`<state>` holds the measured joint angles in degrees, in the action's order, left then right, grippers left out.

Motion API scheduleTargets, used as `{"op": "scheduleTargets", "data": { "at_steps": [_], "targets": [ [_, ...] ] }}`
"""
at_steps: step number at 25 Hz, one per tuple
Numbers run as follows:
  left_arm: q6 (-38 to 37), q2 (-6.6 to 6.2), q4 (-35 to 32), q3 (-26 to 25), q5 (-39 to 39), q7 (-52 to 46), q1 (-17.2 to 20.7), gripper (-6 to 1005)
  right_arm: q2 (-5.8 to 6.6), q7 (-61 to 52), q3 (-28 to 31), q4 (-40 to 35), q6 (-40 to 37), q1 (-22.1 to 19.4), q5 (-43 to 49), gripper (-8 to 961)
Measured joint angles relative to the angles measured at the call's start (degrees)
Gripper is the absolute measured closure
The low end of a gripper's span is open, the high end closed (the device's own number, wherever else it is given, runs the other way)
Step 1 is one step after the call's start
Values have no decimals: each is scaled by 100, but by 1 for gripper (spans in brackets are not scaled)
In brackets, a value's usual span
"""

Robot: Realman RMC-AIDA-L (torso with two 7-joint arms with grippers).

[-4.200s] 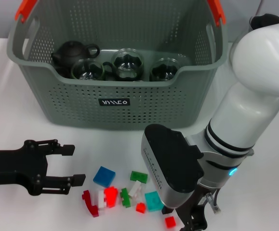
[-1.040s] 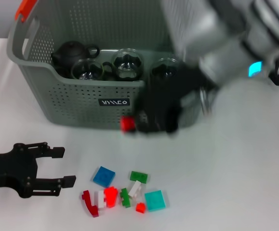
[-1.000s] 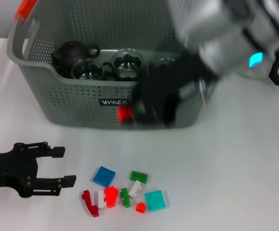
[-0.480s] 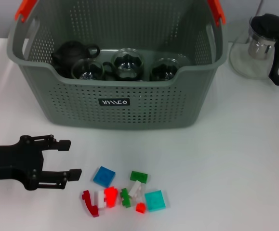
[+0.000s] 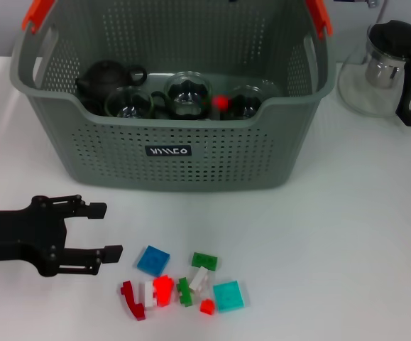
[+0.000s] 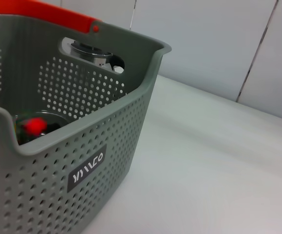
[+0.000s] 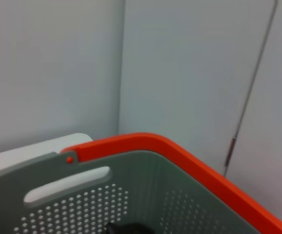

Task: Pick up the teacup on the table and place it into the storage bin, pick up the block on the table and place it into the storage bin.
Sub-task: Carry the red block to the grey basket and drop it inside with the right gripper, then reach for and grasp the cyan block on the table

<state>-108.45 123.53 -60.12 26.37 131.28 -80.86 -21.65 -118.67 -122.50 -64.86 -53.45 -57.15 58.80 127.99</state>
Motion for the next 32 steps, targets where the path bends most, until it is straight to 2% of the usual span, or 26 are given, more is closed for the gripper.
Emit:
{"op": "scheduleTargets", "data": {
  "at_steps": [5,8,9,11,12,13,19,23,27,32],
  "targets": [
    [20,-16,0,-2,-81,4,-5,171,-11,40,35,-225,-101,-83,-13,424],
    [19,-29,1,0,-110,7,-6,171,-51,484,41,-908,-898,-461,-571,285],
    [15,-35,0,-1,-119,12,-6,171,-51,484,41,-908,-898,-461,-571,238],
    [-4,-38,0,-1,-121,67,-3,172,-72,688,19,-1508,-1760,-800,-892,142],
    [-4,-38,0,-1,-121,67,-3,172,-80,716,-12,-1699,-2082,-915,-900,132],
    [-8,-40,0,0,-120,94,4,172,-80,716,-12,-1699,-2082,-915,-900,122],
    [22,-71,0,-72,-95,162,30,172,-118,881,-320,-2790,-3779,-1574,-477,63],
    [31,-74,1,-133,-119,167,32,172,-131,780,-545,-2961,-4522,-1723,-188,35],
    [54,-71,55,-203,-121,183,15,172,-155,576,-1115,-2838,-4598,-1728,295,38],
    [220,-78,322,-218,-121,224,5,172,-164,416,-2261,-2441,-4038,-1633,614,39]
  ]
}}
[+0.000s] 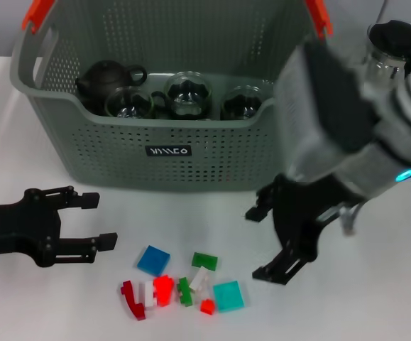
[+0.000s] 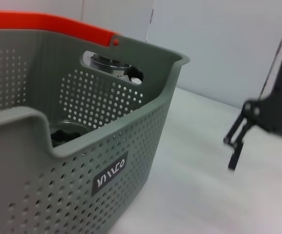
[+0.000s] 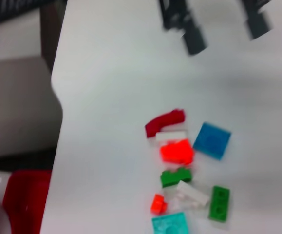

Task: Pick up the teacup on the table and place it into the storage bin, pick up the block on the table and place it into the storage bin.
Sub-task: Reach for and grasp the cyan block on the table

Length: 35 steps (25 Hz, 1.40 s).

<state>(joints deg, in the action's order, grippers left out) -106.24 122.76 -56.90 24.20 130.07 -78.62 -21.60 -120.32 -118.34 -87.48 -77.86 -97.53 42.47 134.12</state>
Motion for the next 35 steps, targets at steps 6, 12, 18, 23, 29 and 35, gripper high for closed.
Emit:
{"op": "scheduleTargets", "data": {
  "at_steps": [6,12,18,23,29,35],
  "targets": [
    [16,9,45,-3,-3,14,9,172,-23,-187,-1142,560,769,305,48,39],
    [17,27,51,-21,-36,14,40,172,-50,-381,-1815,936,1299,486,35,53],
    [16,29,59,-20,-80,27,51,172,-61,-584,-2346,1095,1639,503,24,82],
    [19,29,75,-50,-81,84,44,172,-71,-663,-2553,1145,1805,511,19,107],
    [26,29,102,-68,-81,128,36,172,-71,-785,-2810,1227,2016,531,24,136],
    [33,7,195,-123,-79,179,32,172,-71,-843,-2949,1300,2122,544,32,165]
  ]
}}
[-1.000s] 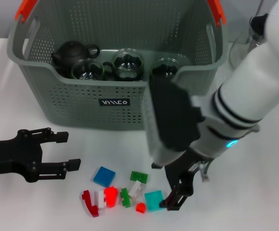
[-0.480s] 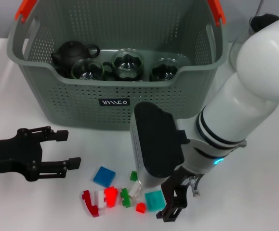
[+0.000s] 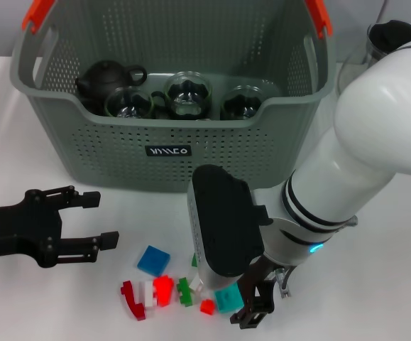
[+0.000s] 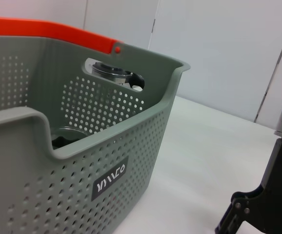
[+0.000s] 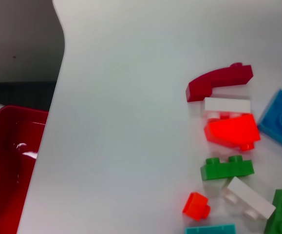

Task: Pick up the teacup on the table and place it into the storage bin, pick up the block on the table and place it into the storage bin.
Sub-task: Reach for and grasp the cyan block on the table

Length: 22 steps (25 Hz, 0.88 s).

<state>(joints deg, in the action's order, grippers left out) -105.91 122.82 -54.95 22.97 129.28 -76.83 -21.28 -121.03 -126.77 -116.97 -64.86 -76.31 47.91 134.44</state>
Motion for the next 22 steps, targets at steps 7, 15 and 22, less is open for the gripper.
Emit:
{"op": "scheduleTargets", "data": {
  "at_steps": [7,15,22],
  "targets": [
    [-1,-3,13,3,54,74,16,172,-5,-17,-16,67,43,2,10,235],
    [-62,29,20,54,127,420,51,171,-9,-21,-60,85,127,12,17,370],
    [-37,58,20,132,213,698,77,171,-19,-23,-78,110,145,23,0,377]
  ]
}}
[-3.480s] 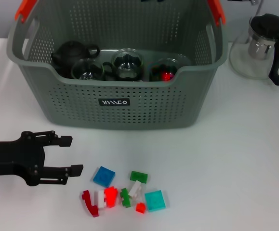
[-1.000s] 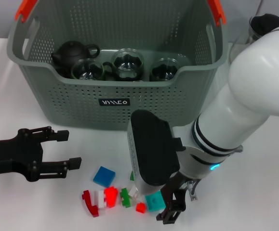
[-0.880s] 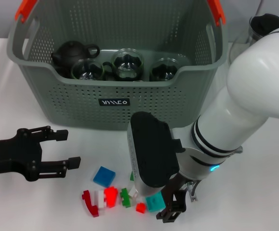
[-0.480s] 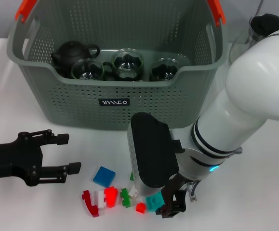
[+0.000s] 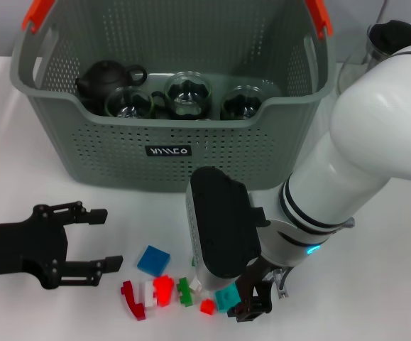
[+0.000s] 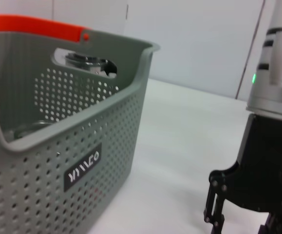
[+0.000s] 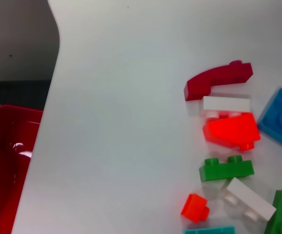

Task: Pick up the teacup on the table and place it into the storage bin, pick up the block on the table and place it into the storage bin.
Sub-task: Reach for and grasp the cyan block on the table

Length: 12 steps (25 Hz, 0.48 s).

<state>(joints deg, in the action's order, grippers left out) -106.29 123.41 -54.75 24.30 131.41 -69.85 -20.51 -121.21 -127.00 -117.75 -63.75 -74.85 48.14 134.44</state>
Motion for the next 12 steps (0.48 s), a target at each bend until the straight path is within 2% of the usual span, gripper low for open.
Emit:
{"op": "scheduleTargets", "data": {
  "at_steps": [12],
  "targets": [
    [218,19,0,190,310,57,-27,171,-17,-38,-25,47,-3,60,-27,390]
  ]
}}
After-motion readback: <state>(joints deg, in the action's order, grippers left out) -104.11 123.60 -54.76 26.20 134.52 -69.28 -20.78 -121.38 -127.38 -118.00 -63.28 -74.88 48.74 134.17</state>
